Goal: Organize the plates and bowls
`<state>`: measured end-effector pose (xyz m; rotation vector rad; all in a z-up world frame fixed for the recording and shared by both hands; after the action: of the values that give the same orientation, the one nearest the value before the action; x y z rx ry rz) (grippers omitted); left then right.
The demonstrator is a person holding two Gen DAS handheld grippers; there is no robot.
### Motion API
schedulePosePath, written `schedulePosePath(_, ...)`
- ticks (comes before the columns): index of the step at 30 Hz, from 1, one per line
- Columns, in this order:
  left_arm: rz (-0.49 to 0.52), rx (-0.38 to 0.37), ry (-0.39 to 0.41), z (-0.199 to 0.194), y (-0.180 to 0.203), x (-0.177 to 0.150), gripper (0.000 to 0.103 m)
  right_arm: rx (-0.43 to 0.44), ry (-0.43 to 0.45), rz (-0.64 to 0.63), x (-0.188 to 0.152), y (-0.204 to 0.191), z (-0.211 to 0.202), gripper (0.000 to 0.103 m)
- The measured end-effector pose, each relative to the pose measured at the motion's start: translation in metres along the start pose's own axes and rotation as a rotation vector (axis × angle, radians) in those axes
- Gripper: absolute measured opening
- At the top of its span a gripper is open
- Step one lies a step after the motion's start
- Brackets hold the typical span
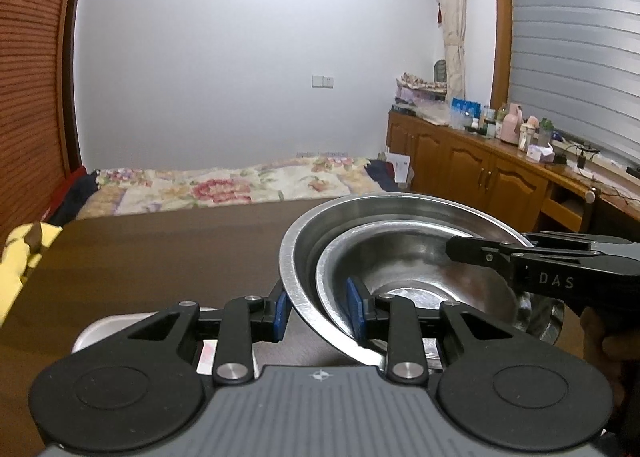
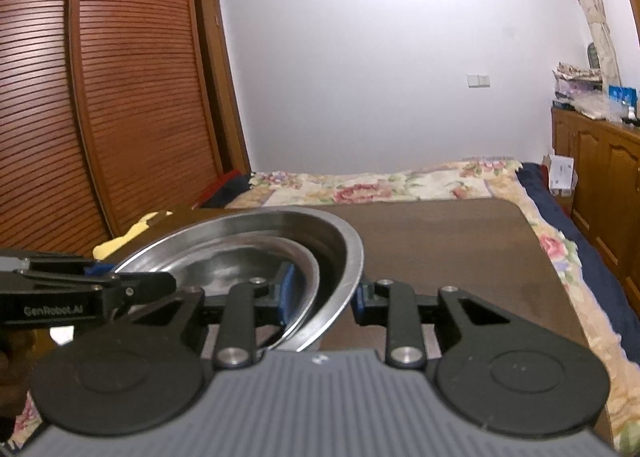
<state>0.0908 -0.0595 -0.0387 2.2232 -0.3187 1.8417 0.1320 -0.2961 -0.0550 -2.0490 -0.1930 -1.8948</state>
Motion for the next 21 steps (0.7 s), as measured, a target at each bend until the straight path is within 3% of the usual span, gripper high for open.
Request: schedulePosePath(21,-0.017,0.065,0.027,-0.010,-0.045,0.018,0.031,0.088,-0.003,-0.026,0.006,-0.036,0.037,0.031)
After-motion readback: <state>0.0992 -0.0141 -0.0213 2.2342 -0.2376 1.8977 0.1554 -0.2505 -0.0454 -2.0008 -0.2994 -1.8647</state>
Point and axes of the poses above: each gripper's, at about its wrist camera, not at the fingertips, and z roughly the way its jaws point, y to its right, x to its top, the point moved 2 cm from there along z, roughly the way its jaws point, and after that the axes turned 15 degrees about y, right-handed, at the moved point
